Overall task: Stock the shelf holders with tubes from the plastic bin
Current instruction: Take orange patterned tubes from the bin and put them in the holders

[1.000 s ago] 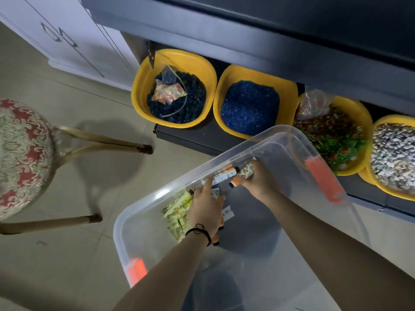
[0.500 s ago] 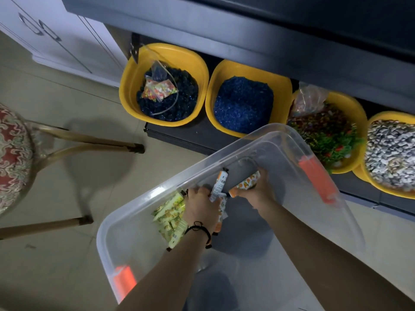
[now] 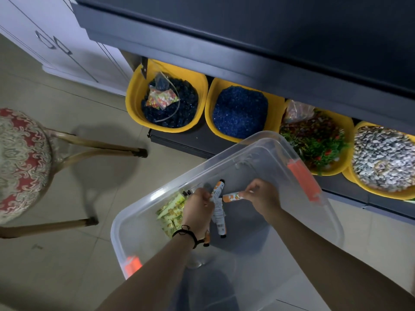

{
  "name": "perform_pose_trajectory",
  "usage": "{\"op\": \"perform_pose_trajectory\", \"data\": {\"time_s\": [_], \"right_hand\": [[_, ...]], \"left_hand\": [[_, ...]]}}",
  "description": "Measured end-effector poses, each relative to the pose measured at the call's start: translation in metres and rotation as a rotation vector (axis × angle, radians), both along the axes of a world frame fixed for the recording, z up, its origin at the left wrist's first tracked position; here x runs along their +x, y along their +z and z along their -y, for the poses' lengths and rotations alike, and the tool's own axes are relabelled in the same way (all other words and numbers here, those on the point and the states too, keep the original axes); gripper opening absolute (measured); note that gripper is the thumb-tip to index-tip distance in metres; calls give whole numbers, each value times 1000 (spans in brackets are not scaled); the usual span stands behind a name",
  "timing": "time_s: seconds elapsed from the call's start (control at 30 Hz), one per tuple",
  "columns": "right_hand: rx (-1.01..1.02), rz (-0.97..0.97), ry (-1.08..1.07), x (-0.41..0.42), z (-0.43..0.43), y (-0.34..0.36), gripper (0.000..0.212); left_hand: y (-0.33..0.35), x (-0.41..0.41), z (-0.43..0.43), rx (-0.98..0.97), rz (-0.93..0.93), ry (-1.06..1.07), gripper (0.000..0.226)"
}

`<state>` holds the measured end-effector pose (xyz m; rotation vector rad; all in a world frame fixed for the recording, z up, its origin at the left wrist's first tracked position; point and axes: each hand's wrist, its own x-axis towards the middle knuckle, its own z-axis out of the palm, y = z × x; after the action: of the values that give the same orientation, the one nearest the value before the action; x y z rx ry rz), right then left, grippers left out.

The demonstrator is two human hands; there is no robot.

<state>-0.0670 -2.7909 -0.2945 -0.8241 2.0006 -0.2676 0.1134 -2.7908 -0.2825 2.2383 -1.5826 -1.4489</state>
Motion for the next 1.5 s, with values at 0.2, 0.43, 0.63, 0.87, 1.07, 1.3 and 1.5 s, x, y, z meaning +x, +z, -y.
{"op": "perform_pose_trajectory", "data": {"time_s": [0.2, 0.43, 0.63, 0.87, 1.07, 1.3, 1.5], "right_hand": [[-91, -70, 105, 8, 12, 56, 31], [-262, -91, 307, 12, 17, 172, 27], [-448, -103, 388, 11, 23, 308, 24], [-619, -113, 477, 23, 37, 484, 20], [-811, -137, 495, 30, 50, 625, 21], [-972, -169, 541, 38, 66, 736, 16], [-993, -210, 604, 47, 87, 801, 9]], "left_hand": [[43, 17, 8, -168, -48, -169, 18], [144, 37, 29, -225, -109, -516, 17], [277, 47, 56, -191, -144, -562, 3], [452, 55, 75, -379, -127, -578, 16], [588, 67, 93, -523, -86, -587, 7], [707, 81, 117, -736, -67, -576, 19], [784, 92, 148, -777, -195, -657, 10]]}}
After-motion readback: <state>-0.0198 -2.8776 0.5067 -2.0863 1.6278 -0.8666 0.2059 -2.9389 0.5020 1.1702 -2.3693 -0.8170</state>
